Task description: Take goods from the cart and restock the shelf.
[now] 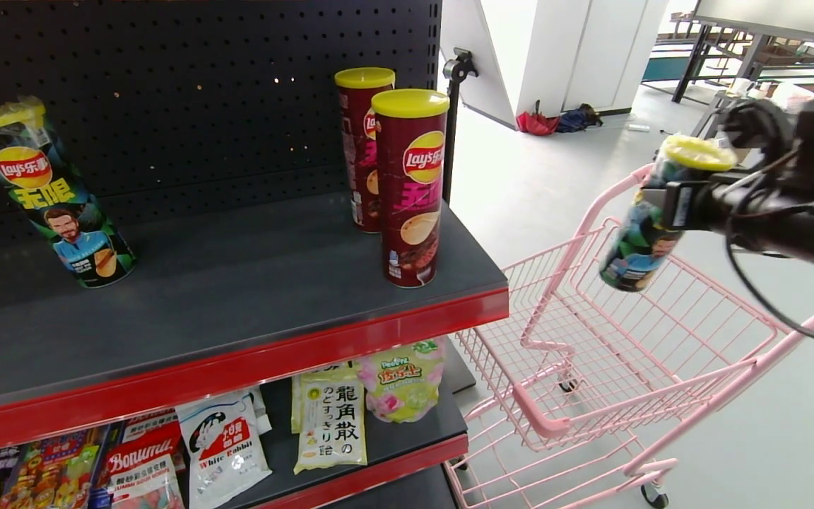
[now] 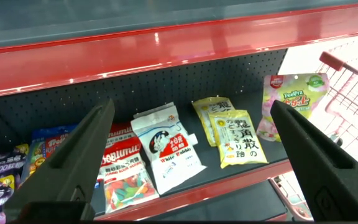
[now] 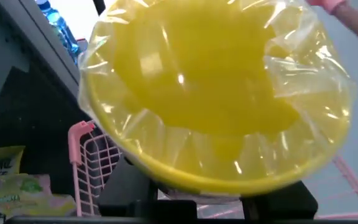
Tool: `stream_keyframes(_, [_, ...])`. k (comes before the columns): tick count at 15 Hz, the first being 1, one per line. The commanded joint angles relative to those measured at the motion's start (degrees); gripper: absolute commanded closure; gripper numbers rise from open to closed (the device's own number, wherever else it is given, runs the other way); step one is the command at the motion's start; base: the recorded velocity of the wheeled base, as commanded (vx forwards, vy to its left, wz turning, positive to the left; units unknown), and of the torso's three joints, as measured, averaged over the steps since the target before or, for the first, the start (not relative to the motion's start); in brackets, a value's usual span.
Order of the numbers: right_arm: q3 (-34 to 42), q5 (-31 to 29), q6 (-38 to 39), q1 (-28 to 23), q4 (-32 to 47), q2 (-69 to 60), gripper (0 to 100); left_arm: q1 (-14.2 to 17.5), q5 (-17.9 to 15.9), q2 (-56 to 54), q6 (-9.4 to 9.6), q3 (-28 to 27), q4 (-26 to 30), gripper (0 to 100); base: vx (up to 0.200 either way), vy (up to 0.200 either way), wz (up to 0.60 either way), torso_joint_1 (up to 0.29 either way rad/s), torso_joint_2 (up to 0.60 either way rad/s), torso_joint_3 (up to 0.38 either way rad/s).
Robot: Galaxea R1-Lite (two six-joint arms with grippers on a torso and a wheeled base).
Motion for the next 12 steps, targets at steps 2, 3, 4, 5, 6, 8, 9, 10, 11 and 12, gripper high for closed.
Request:
stream_keyframes(2, [11.2,-2.7,-3.6,0.0,23.7,-36.9,100,0.0,0.0,0.0,0.04,0.0,0.0,0,0.000,0.000,0.00,0.000,0.00,0.000])
stream_keyframes(3, [21.1,-3.1,-3.9,-0.9,23.3,-46.3,100,0.0,0.0,0.0,0.04,0.0,0.0,0,0.000,0.000,0.00,0.000,0.00,0.000])
stream_keyframes(4, [24.8,-3.2,-4.1,-1.6,24.6,-53.5,100,0.0,0.0,0.0,0.04,0.0,0.0,0,0.000,0.000,0.00,0.000,0.00,0.000])
stream_keyframes(5, [26.1,-3.2,-4.4,-2.4,26.7,-57.0,100,0.0,0.0,0.0,0.04,0.0,0.0,0,0.000,0.000,0.00,0.000,0.00,0.000])
stream_keyframes(6, [26.2,-3.2,-4.9,-2.9,28.5,-58.3,100,0.0,0.0,0.0,0.04,0.0,0.0,0,0.000,0.000,0.00,0.000,0.00,0.000])
stream_keyframes(8, [27.2,-4.2,-7.1,-4.2,31.5,-60.5,100,0.0,0.0,0.0,0.04,0.0,0.0,0,0.000,0.000,0.00,0.000,0.00,0.000])
stream_keyframes(9, [27.5,-4.2,-7.3,-4.5,31.4,-60.5,100,0.0,0.0,0.0,0.04,0.0,0.0,0,0.000,0.000,0.00,0.000,0.00,0.000])
stream_keyframes(10, [27.6,-4.2,-7.4,-4.5,31.5,-60.5,100,0.0,0.0,0.0,0.04,0.0,0.0,0,0.000,0.000,0.00,0.000,0.00,0.000])
stream_keyframes(11, [27.8,-4.2,-7.8,-4.5,31.4,-60.6,100,0.0,0.0,0.0,0.04,0.0,0.0,0,0.000,0.000,0.00,0.000,0.00,0.000])
stream_keyframes(12, [27.8,-4.2,-8.7,-4.5,31.4,-61.1,100,0.0,0.0,0.0,0.04,0.0,0.0,0,0.000,0.000,0.00,0.000,0.00,0.000])
